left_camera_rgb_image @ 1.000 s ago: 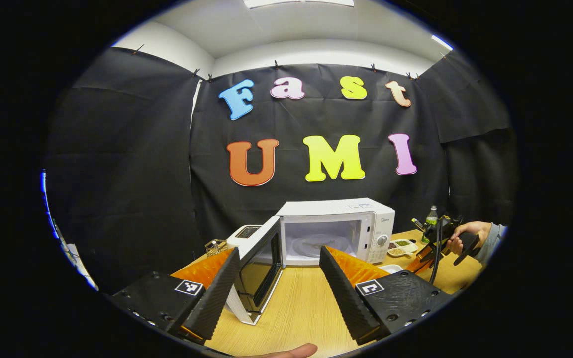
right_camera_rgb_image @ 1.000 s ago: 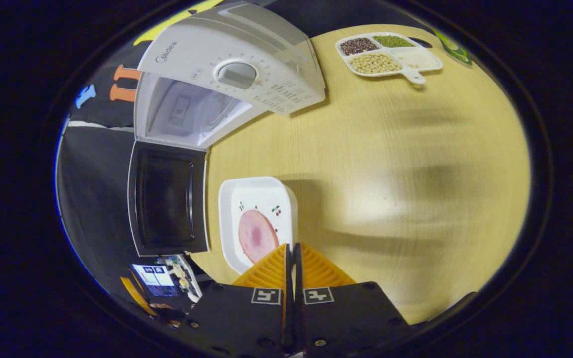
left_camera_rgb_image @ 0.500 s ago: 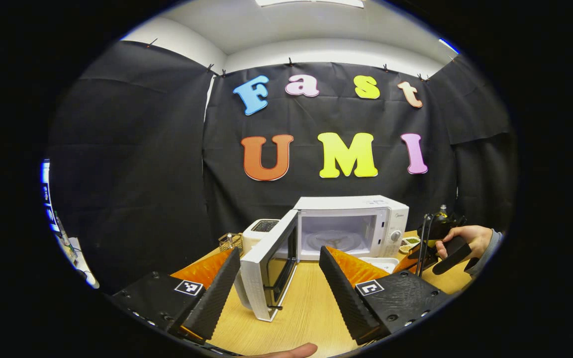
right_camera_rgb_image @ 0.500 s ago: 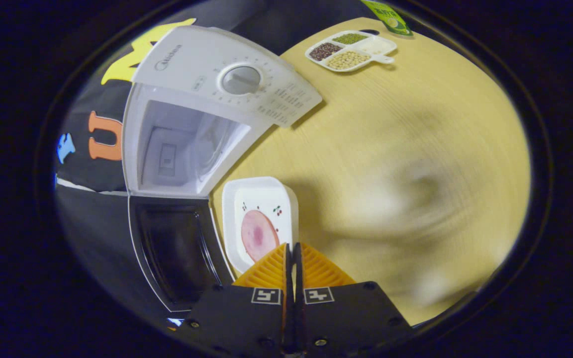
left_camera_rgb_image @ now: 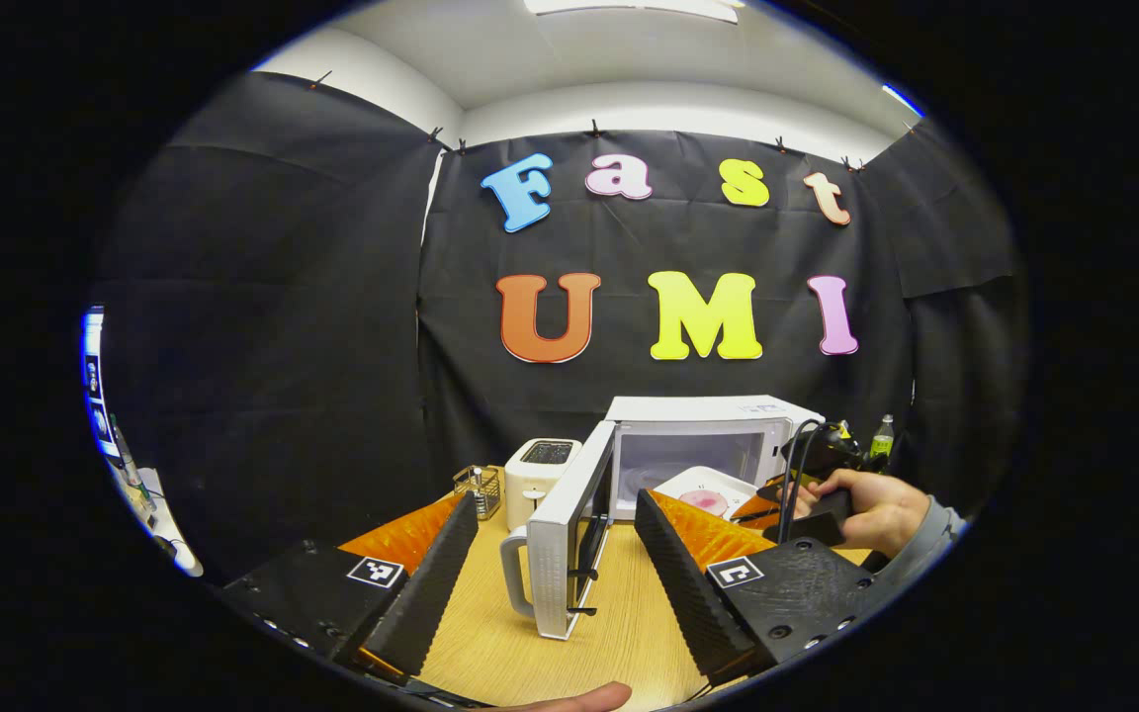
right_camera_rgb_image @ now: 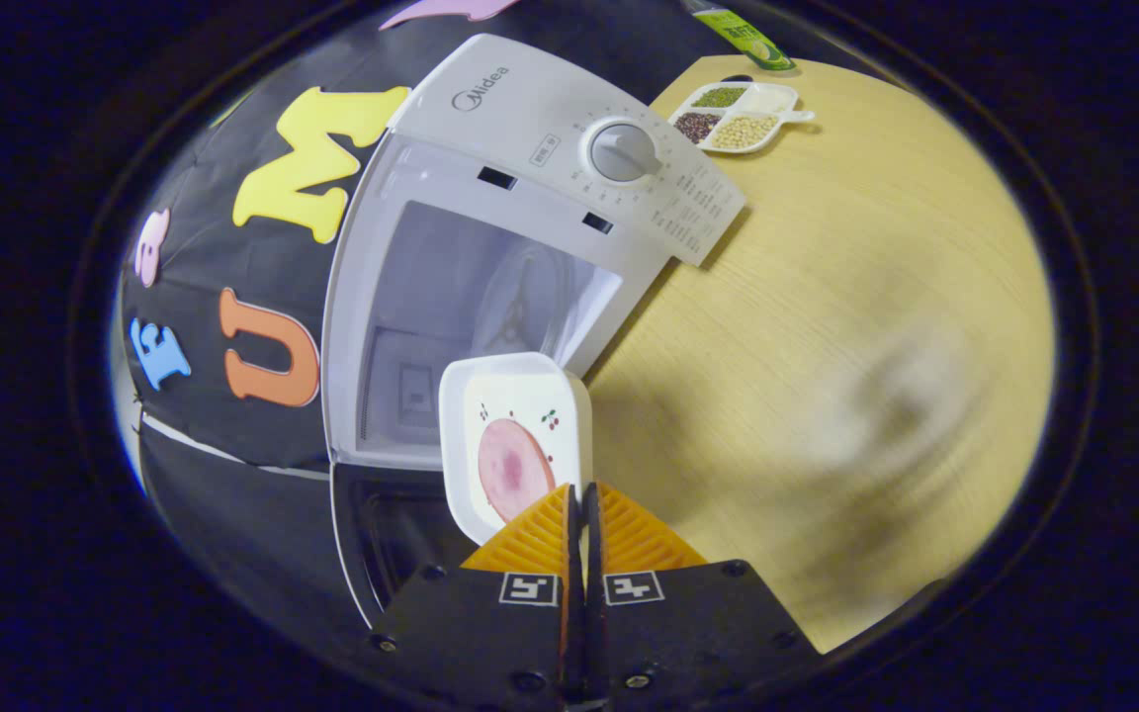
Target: Open the microwave oven with the left hand, put the food in, and close the microwave oven.
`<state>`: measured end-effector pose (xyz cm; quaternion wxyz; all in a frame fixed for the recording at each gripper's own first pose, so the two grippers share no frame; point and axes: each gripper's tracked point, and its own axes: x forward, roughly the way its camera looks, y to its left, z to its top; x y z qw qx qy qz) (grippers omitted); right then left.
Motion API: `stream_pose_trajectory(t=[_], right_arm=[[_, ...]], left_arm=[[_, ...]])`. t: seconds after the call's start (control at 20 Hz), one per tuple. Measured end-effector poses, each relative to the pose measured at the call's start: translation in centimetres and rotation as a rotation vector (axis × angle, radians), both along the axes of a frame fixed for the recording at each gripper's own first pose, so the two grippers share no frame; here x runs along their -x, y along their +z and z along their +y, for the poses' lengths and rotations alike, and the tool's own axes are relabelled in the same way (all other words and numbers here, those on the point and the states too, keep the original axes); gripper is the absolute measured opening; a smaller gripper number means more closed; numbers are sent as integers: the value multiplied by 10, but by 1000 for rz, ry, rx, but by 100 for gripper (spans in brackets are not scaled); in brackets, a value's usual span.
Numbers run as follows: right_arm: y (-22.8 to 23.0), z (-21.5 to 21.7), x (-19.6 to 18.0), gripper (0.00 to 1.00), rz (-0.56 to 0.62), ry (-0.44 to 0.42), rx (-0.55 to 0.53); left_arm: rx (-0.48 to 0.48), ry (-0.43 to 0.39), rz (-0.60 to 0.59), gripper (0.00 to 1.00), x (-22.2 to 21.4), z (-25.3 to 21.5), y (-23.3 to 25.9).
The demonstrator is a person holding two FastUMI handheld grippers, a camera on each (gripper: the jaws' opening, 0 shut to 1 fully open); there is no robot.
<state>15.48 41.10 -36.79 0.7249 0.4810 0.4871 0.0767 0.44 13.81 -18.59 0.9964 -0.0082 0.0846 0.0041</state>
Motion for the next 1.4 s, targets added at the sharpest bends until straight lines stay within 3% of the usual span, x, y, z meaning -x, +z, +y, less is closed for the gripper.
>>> stream_pose_trajectory(t=[0.25, 0.45, 0.5, 0.8, 1.15, 1.35, 1.4], right_arm=[[-8, 23, -45, 4, -123, -172, 13], [-21, 42, -77, 0, -137, -268, -50], [-26, 43, -86, 4, -137, -295, -57], [-46, 52, -132, 5, -173, -421, -61], [-52, 70, -147, 9, -245, -451, -37], [-52, 63, -152, 12, -363, -462, 81], [-50, 62, -153, 2, -393, -468, 104]], left_arm=[[21, 12, -21, 95, 6, 15, 6], [41, -1, -45, 95, 6, 14, 7], [37, -3, -44, 95, 4, 13, 5], [14, -10, -18, 95, -6, 8, -7], [24, -41, 7, 95, -12, -4, -16], [38, -53, 4, 95, -12, -2, -18], [46, -52, 7, 95, -11, 0, -20]])
